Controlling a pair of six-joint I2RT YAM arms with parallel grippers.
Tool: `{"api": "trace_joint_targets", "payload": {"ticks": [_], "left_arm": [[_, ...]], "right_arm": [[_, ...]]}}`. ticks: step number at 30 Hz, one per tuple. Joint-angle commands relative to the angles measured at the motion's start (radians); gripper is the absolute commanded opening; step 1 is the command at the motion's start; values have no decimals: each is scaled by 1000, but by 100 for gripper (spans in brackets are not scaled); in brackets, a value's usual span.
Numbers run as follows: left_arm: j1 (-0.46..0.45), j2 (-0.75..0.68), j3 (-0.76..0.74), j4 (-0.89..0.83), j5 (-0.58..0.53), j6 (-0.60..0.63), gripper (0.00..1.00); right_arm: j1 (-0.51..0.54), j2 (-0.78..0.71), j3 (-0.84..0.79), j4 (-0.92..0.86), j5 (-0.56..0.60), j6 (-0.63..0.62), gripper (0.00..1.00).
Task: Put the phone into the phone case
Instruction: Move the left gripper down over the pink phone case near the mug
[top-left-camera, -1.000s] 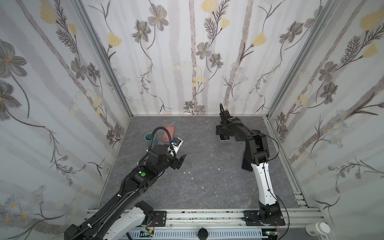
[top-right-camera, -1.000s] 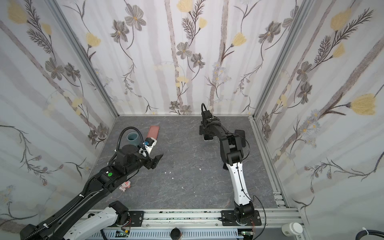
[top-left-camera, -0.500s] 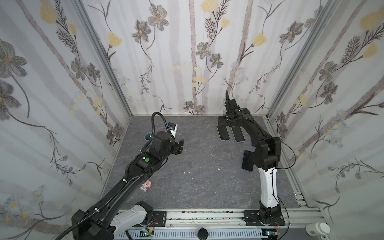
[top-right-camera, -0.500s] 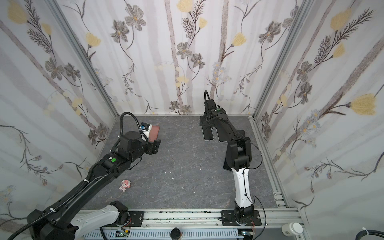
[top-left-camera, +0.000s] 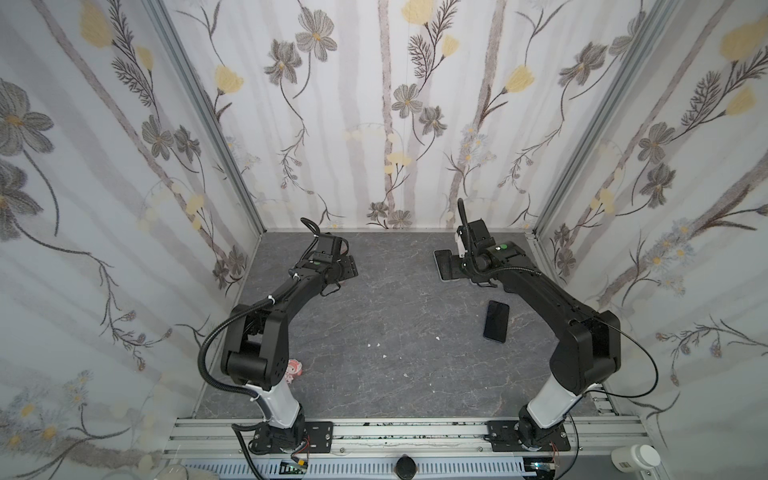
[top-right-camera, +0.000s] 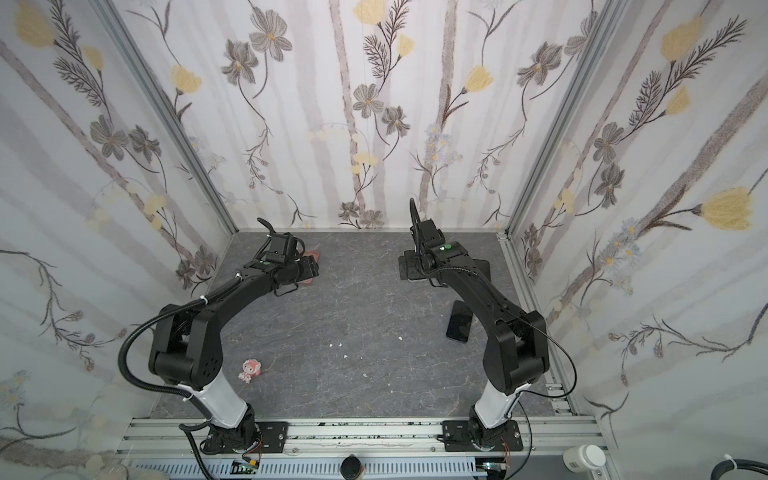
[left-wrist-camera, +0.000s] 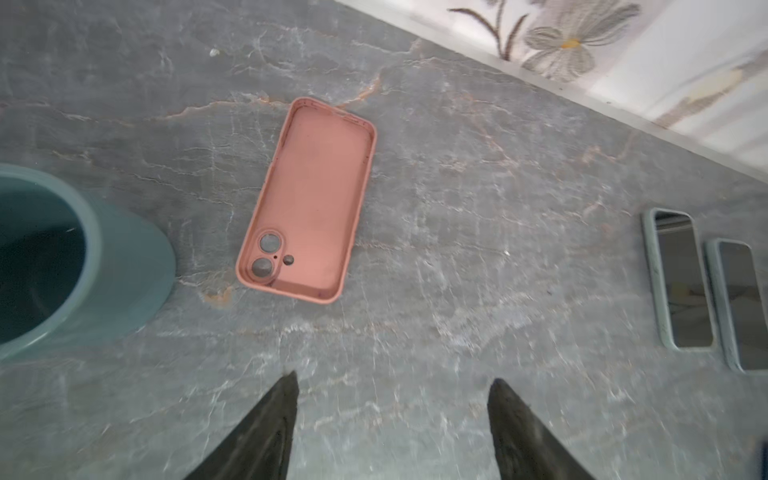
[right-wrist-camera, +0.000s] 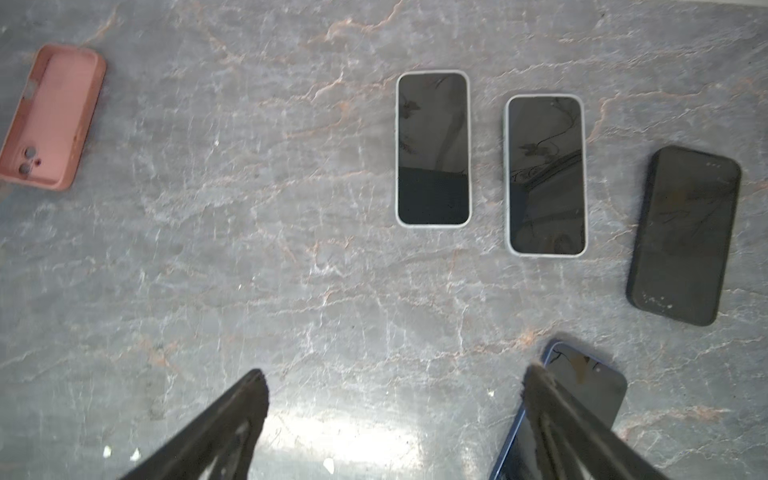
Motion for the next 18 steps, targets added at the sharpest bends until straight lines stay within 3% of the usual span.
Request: {"api": "trace_joint_targets", "payload": {"ticks": [1,5,12,18], "left_arm": [[19,120,117,30,50,-58,71],[22,304,311,-33,15,-34,69],[34,510,561,-139,-23,6,69],[37,592,633,-159,-4,38,69]], "right_arm": [[36,-60,-92,85,-22,10,94],[42,-117,-176,106,-24,20,93],[47,-144,-173,89,-20,18,91],[52,-157,-160,83,-28,16,91]]}}
